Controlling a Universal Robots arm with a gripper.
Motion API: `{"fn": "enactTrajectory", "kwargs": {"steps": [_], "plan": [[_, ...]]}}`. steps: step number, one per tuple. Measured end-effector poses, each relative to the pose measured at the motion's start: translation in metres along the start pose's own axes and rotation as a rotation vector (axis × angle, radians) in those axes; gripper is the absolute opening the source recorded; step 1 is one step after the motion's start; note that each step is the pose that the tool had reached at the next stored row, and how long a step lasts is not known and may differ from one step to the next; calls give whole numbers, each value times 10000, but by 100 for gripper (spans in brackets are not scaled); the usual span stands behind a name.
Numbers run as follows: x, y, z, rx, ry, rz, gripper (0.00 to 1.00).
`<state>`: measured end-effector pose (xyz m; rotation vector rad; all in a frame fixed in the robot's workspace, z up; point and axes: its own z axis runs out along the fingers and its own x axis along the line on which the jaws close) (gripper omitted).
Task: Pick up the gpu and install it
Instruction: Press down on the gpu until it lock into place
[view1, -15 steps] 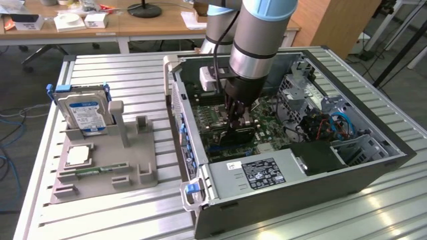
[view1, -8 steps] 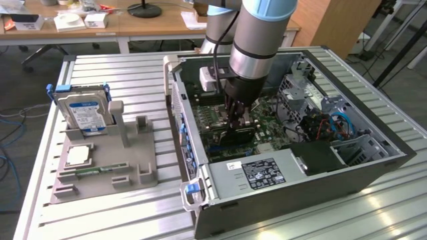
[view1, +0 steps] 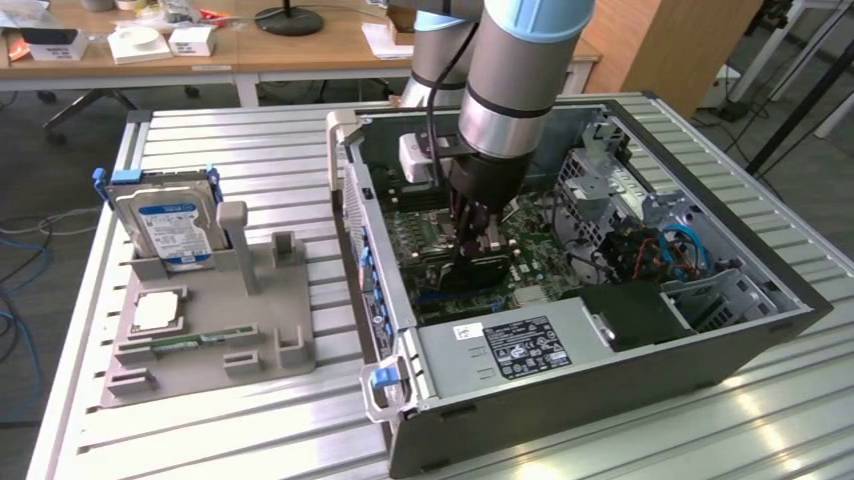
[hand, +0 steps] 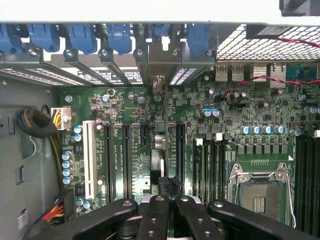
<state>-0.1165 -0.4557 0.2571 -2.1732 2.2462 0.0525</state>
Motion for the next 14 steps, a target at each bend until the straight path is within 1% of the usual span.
{"fn": "enactTrajectory", "kwargs": {"steps": [2,4,5,6,7,14], "plan": [[-4,-1,-12,-8,11,1,10],[-5,0,-37,16,-39,2,10],[-5,1,-68,25,-44,2,10],[-3,3,-108,14,-25,1,10],[-5,2,-145,11,-19,0,10],[-11,5,-356,11,-19,0,10]]}}
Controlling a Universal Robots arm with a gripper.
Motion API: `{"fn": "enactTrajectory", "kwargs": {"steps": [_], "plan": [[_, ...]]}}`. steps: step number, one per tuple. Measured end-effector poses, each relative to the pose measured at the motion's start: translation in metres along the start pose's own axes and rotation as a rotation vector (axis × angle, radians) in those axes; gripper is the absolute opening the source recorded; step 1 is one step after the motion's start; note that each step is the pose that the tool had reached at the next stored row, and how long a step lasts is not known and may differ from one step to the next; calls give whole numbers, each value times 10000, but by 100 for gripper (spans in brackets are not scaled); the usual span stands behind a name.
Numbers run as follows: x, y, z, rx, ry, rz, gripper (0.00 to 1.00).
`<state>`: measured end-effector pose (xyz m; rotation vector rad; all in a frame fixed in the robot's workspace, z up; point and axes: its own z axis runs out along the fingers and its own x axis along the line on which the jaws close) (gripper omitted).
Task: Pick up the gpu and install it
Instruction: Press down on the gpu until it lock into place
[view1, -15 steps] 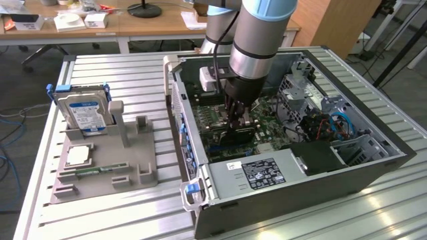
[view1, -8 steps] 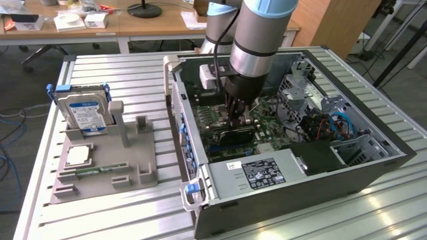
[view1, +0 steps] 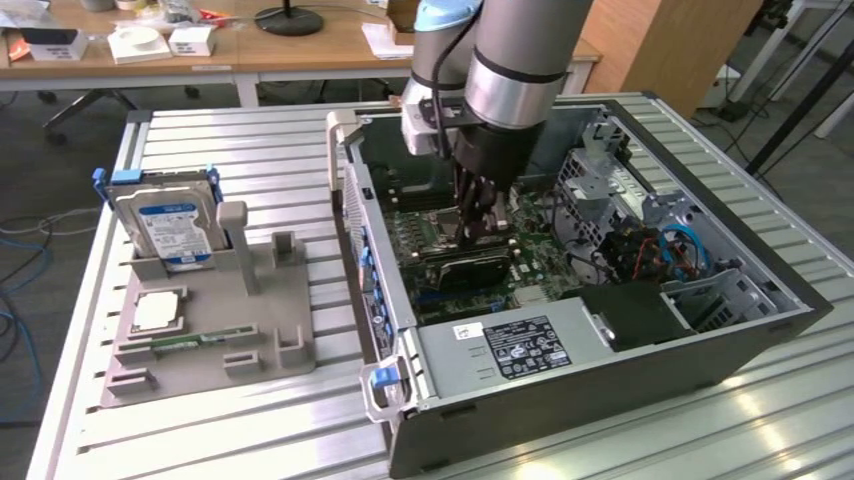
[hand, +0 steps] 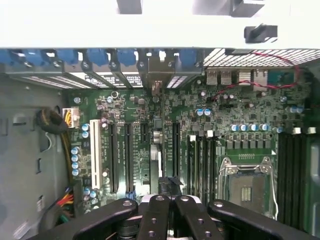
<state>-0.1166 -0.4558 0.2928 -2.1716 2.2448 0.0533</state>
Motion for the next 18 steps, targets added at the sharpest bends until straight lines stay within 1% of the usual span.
{"fn": "enactTrajectory", "kwargs": {"steps": [10,13,16,18], "plan": [[-12,3,-320,0,0,0,10],[-13,3,-358,0,0,0,10],[-16,4,-429,0,1,0,10],[-16,5,-450,0,0,-1,10]]}}
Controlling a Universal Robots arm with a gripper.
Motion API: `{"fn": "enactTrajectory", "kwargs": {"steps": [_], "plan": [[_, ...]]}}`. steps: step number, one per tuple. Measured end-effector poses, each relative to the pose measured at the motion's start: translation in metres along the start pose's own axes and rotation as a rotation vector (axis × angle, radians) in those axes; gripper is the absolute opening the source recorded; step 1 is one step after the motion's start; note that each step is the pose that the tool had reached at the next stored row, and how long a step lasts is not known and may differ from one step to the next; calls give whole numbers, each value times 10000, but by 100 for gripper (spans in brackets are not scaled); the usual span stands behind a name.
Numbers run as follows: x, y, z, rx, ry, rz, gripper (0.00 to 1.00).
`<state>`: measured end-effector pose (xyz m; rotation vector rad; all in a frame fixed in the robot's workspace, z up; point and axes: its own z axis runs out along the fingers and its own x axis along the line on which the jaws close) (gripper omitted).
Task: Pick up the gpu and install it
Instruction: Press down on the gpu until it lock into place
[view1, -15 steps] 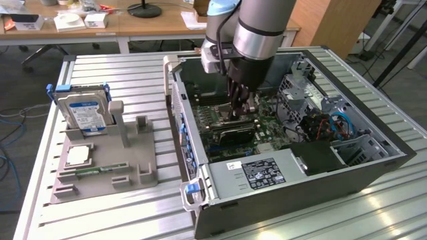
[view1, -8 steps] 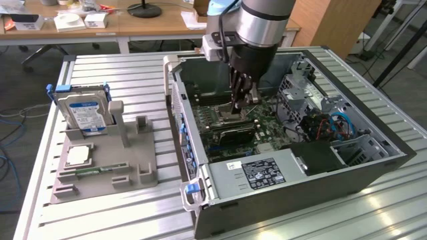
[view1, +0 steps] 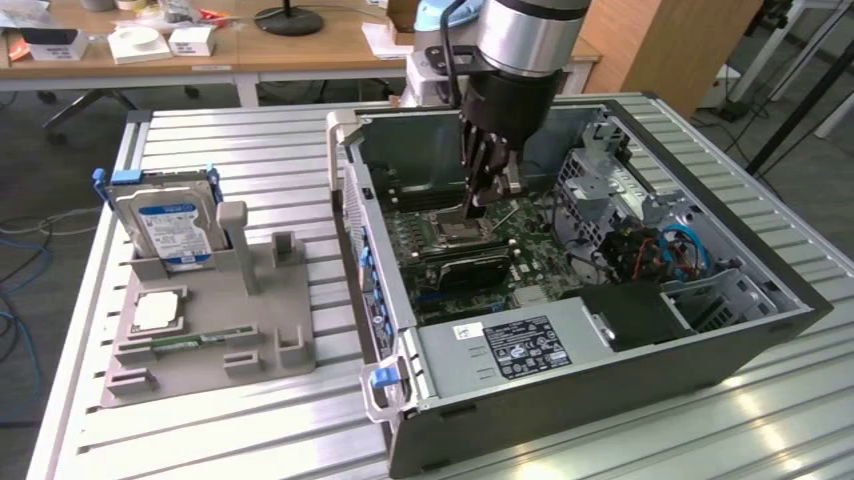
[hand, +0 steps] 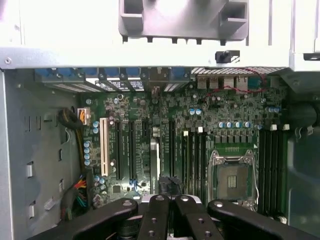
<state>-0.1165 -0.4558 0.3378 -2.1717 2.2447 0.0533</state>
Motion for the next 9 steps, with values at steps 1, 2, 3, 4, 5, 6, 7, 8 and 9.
{"fn": "enactTrajectory", "kwargs": {"steps": [1,2,3,4,5,6,7,8,9], "plan": [[0,0,-3,0,-2,0,10],[0,0,-7,1,-2,0,10],[-1,0,-17,-1,2,0,10],[-1,0,-30,0,1,0,10],[-2,1,-46,0,0,0,10],[-3,1,-66,0,1,0,10],[-4,1,-87,0,0,0,10],[-4,1,-107,0,0,0,10],[-5,2,-131,-1,1,1,10]]}}
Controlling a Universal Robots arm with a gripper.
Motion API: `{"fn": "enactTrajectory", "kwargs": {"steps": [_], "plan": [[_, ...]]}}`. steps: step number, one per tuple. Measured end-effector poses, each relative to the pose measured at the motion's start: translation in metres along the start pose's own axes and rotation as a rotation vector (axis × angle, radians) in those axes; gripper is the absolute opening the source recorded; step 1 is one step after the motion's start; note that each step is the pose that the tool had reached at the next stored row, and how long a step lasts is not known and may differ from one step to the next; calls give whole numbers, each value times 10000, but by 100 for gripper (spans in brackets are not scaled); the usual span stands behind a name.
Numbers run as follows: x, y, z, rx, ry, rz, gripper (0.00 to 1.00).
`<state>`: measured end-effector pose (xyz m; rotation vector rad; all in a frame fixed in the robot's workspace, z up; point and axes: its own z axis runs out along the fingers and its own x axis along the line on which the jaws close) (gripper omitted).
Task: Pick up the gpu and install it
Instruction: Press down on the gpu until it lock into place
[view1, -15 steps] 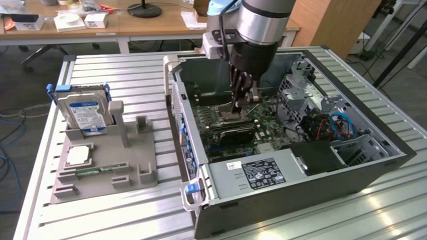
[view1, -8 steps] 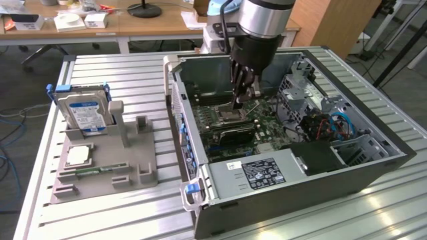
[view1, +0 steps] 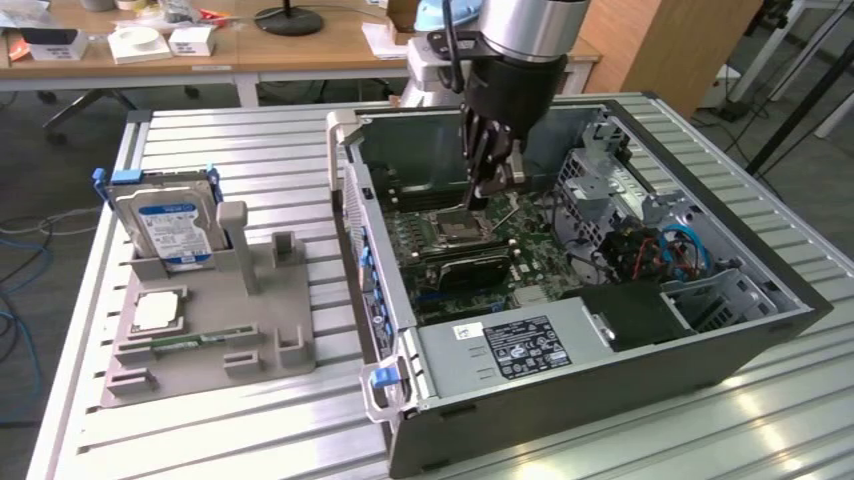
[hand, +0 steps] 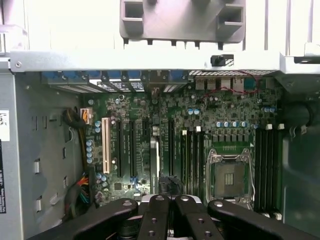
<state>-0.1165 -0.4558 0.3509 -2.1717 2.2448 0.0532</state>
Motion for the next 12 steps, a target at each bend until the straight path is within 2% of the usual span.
{"fn": "enactTrajectory", "kwargs": {"steps": [3,12], "plan": [[-2,0,-45,1,-2,-1,10],[-2,0,-45,0,-1,0,10]]}}
